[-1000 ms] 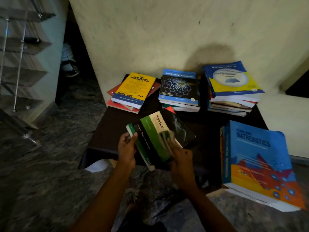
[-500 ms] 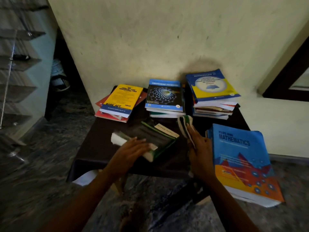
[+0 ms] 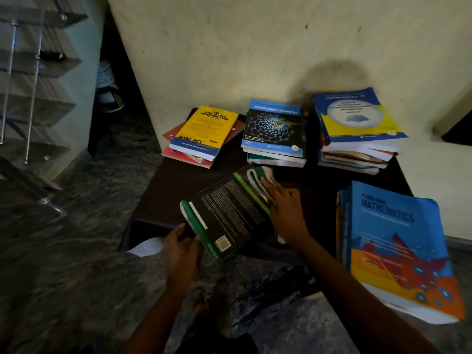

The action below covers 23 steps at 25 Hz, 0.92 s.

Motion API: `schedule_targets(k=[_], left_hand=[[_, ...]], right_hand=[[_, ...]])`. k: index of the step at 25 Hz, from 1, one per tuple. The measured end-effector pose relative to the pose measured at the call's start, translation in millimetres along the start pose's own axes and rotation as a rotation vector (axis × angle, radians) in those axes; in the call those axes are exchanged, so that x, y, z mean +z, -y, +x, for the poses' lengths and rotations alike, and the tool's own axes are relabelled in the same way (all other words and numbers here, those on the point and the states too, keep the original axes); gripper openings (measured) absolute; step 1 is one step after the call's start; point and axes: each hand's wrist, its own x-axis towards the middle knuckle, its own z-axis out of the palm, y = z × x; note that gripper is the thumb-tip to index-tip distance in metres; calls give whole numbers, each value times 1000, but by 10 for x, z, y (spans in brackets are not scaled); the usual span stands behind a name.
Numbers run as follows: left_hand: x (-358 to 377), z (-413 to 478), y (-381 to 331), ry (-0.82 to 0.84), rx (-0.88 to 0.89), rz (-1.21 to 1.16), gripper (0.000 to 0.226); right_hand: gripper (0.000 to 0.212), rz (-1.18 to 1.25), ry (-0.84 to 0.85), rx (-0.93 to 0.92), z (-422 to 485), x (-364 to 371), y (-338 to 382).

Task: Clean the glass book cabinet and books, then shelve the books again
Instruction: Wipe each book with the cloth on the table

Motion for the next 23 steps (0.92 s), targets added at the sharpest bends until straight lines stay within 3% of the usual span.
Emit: schedule_targets(k=[2,5,9,16,18,19,21,23], left_hand=[[66,27,-50,81,-361,-310,36],[62,132,-85,113,-599,-593,29],[-10,169,-80,183,-675,-666,32],[-25,191,-98,174,-707,-686,15],[-35,181,-89,207,-704,-682,16],[-40,185,-81,224,-704,-676,19],[-41,215,-35,225,-711,-683,37],[-43,215,-54,223,-712,-712,44]], right_hand=[[56,-103,48,25,297,148,-75],[54,-273,195,59,642,398,-130],[63,-333,260,130,633,629,139],[75,-248,321,-207,-32,1039,1004],[65,-154,311,-297,-101,980,943],[58,-145,221,-300,-68,892,808],[64,-198,66,-88,26,650,417],[67,-278,43,215,45,377,-9]])
